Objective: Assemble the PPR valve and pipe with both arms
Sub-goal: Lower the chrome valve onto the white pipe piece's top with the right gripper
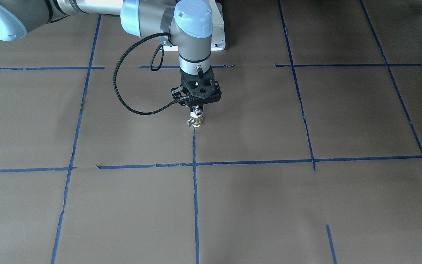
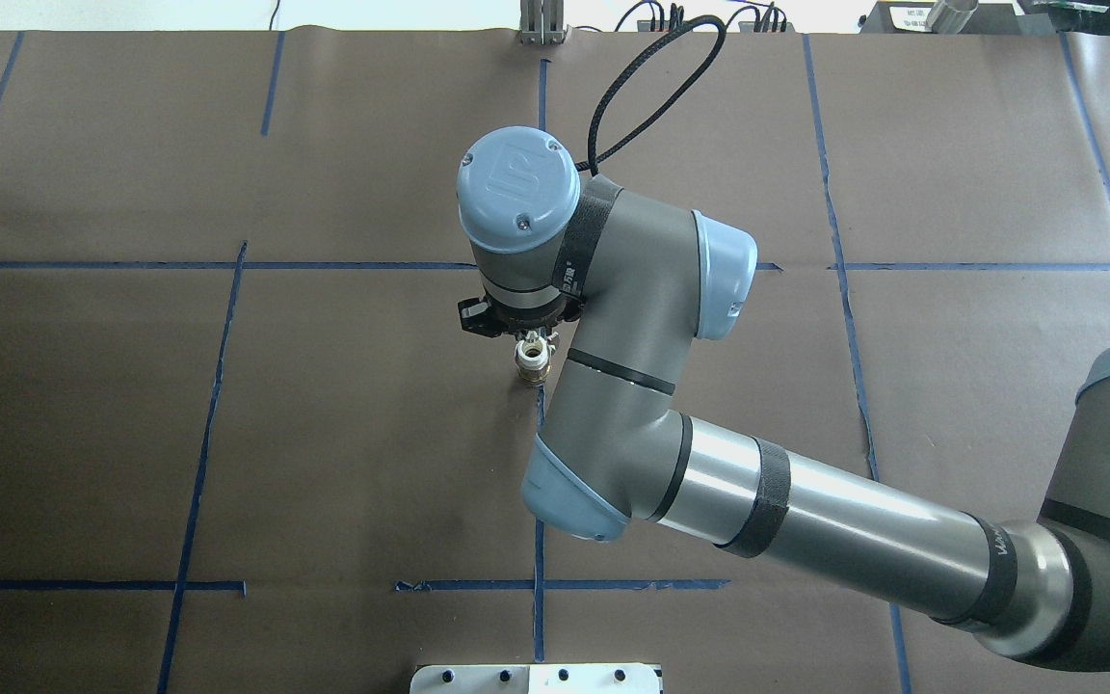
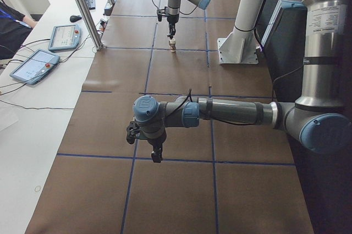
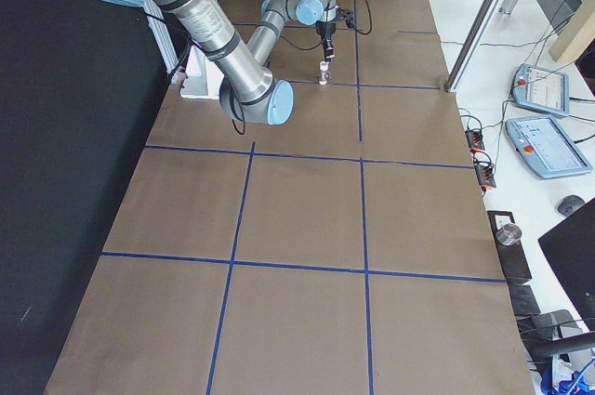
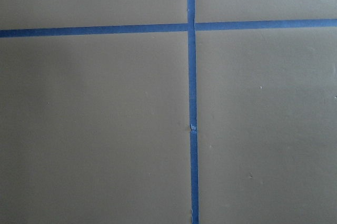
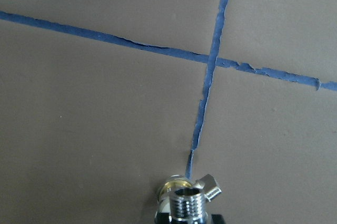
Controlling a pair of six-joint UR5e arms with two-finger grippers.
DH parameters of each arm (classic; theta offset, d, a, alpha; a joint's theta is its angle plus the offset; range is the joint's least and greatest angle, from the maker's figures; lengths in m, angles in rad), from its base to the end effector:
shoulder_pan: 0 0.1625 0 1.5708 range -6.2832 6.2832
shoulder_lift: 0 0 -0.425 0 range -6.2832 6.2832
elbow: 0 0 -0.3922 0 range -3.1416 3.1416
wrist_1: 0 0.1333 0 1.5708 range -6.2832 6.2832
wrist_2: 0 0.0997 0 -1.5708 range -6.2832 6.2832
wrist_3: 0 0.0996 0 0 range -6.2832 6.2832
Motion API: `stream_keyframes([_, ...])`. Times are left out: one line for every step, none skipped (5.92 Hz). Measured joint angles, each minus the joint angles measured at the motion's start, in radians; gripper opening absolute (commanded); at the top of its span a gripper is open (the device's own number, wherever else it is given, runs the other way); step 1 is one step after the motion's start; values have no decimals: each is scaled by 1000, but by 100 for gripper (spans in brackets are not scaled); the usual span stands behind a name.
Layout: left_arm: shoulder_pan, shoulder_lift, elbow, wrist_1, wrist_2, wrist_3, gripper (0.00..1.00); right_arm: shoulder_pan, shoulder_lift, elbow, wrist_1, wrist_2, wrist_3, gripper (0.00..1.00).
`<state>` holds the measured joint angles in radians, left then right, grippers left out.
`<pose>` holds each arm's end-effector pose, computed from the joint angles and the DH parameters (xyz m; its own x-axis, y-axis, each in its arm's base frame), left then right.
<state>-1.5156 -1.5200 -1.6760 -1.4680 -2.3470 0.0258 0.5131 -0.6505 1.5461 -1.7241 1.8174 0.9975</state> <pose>-0.0377 -0.4690 0.6414 0.7127 0.0313 -0.7008 -0.0735 0.9968 -0.0303 -0.5756 -0.4494 0.1175 0.7196 -0.1983 0.6655 0.0691 0.9740 0.2155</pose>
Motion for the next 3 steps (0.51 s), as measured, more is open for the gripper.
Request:
stream_keyframes([0,0,0,0,0,0,100,-1,-1,0,0,0,1,0])
stream_keyframes([0,0,0,0,0,0,100,-3,-1,2,-3,0,2,0])
stream_keyframes([0,0,1,0,0,0,100,-5,-1,4,-6,0,3,0])
